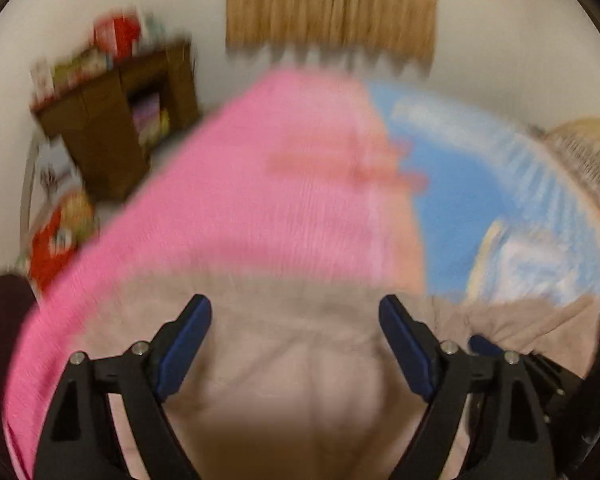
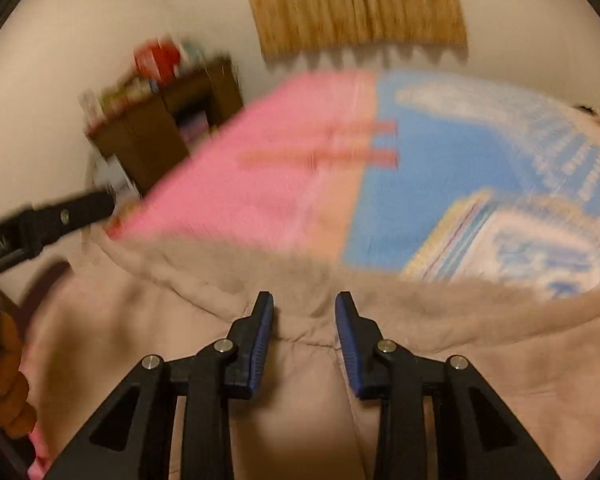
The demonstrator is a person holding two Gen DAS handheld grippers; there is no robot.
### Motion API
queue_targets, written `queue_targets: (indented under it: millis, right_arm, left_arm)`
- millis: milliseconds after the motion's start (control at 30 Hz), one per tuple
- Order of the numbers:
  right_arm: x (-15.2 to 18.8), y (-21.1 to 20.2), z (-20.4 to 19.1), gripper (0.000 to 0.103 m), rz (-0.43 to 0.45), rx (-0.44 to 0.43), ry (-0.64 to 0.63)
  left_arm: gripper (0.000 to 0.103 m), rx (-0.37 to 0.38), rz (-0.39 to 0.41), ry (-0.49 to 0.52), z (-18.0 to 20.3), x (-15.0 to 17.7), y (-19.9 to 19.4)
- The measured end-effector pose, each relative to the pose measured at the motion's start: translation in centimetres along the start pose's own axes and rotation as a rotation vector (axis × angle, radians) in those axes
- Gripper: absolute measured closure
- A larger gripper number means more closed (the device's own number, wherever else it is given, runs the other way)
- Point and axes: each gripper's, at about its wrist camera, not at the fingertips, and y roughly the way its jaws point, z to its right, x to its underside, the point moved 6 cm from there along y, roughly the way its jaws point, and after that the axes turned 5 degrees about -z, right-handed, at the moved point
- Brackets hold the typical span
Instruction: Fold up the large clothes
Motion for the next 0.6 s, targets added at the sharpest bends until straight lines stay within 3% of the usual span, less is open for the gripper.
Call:
queue_targets:
  millis: [33,100,233,300,400,467,600]
  right_arm:
    - [0.6,0.1,0.2,0.07,0.019,-0.013,0.005]
    - [2.0,-0.4,0.2,0.07,0.055,-0.06,0.009]
    - [4.5,-0.5,0.0,0.07,0.022,-0.143,0.035]
    - [5.8,-0.7,-0.3,0.07,0.014,-0.171,0.043]
    - [6.9,-1.0,0.1,0.07,0.048,-0.209,0.062]
    - [7.0,-0.8,0.5,0.071,0.049,-0.235,0.089]
    - [7.1,-1.0,0.4,0.071,0.041,-0.214,0.087]
  left_arm:
    - [0.014,-0.002,-0.04,-0.03,-0.8,1.3,1.9]
    - [0.013,0.011,0.01,-0.058,-1.7,2.6,2.1]
    - [0.012,-0.089,0.092,-0.028,-2.1,6.2,0.8]
    - [0.012,-0.08,0.105,-0.029,-2.2,7.1,0.2]
    - [0.01,-0.041,0.123,-0.05,-2.8,7.2,0.8]
    - [0.009,-0.055,0.122,-0.048,-2.2,7.2,1.5]
    - [0.007,-0.048,0.116,-0.043,-1.8,7.0,2.1]
